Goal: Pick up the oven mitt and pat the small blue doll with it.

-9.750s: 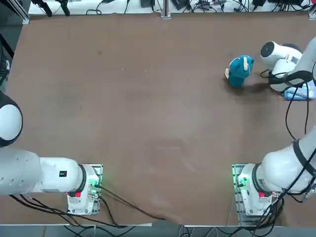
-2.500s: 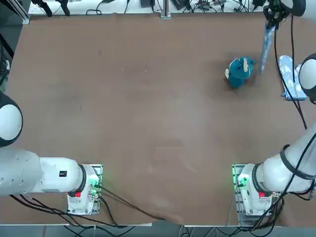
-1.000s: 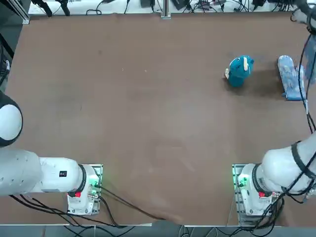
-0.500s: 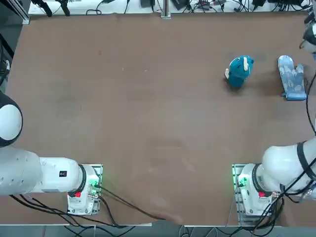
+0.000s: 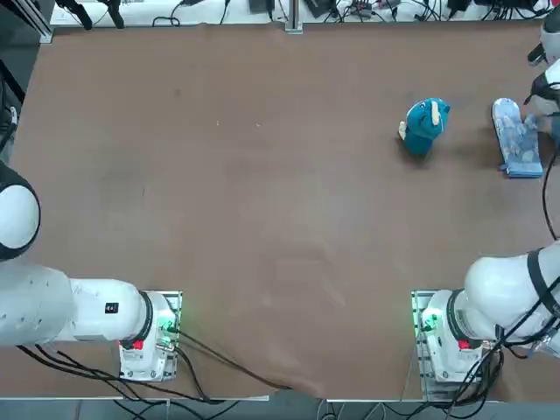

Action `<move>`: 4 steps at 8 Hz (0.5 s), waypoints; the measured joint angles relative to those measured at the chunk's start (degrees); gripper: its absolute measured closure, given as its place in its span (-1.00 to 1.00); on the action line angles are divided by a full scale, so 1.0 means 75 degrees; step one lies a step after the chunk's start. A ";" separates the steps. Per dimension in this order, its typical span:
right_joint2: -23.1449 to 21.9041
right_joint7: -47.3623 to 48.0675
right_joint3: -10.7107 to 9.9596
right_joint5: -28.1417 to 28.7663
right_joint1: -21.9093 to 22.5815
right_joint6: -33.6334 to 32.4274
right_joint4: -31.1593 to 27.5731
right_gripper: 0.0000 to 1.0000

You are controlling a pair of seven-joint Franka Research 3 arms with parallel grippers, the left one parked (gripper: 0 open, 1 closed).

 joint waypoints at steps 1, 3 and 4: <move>0.0001 0.0472 0.0073 -0.0003 0.0153 0.0002 -0.0273 0.93; 0.0009 0.1150 0.0114 -0.0006 0.0532 0.0000 -0.0652 0.93; 0.0016 0.1333 0.0115 -0.0006 0.0661 0.0000 -0.0778 0.93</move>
